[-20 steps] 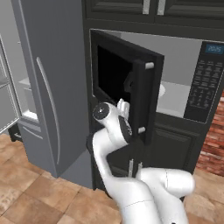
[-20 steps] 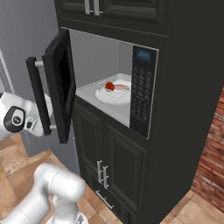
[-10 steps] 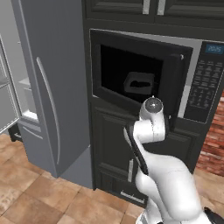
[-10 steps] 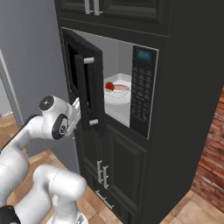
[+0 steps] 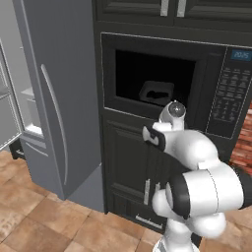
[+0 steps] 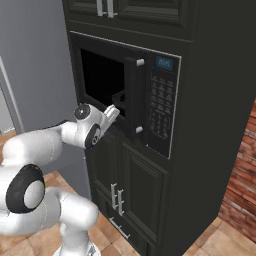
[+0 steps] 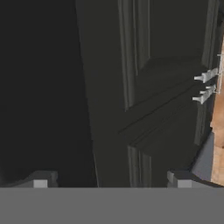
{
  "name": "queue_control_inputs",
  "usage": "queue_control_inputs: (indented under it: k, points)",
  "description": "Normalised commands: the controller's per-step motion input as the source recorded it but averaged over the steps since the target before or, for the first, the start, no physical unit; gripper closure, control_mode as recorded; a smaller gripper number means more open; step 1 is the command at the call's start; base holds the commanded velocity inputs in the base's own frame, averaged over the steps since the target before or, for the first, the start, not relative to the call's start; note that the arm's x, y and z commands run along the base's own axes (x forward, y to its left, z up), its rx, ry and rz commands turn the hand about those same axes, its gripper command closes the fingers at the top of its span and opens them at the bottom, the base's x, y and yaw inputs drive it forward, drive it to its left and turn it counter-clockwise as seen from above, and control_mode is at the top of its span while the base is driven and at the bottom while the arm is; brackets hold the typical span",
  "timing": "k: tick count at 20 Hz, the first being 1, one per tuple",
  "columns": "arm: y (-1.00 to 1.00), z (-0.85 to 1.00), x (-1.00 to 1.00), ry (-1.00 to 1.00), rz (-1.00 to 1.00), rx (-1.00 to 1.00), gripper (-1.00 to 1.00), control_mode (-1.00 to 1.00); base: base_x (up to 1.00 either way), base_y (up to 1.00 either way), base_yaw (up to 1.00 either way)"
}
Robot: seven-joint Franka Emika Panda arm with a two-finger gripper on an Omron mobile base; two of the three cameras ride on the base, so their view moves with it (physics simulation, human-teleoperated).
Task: Place the tupperware containing the steak and tomato meal in the microwave. Close the microwave door and press the start button to reheat the meal.
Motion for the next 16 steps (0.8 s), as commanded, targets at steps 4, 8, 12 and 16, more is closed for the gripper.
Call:
queue_control_inputs:
  k: [4,8,12,16]
  points:
    - [-0.31,0.39,0.42,-0.07,-0.05,0.04,-1.0,-1.0,0.0,0.0,0.0]
    - [-0.3,0.18,-0.1,-0.2,-0.03,0.03,-1.0,-1.0,0.0,0.0,0.0]
    - [-0.14,0.43,-0.8,-0.23,-0.04,0.04,-1.0,-1.0,0.0,0.0,0.0]
    - [0.26,0.84,-1.0,-0.09,-0.11,0.04,-1.0,-1.0,0.0,0.0,0.0]
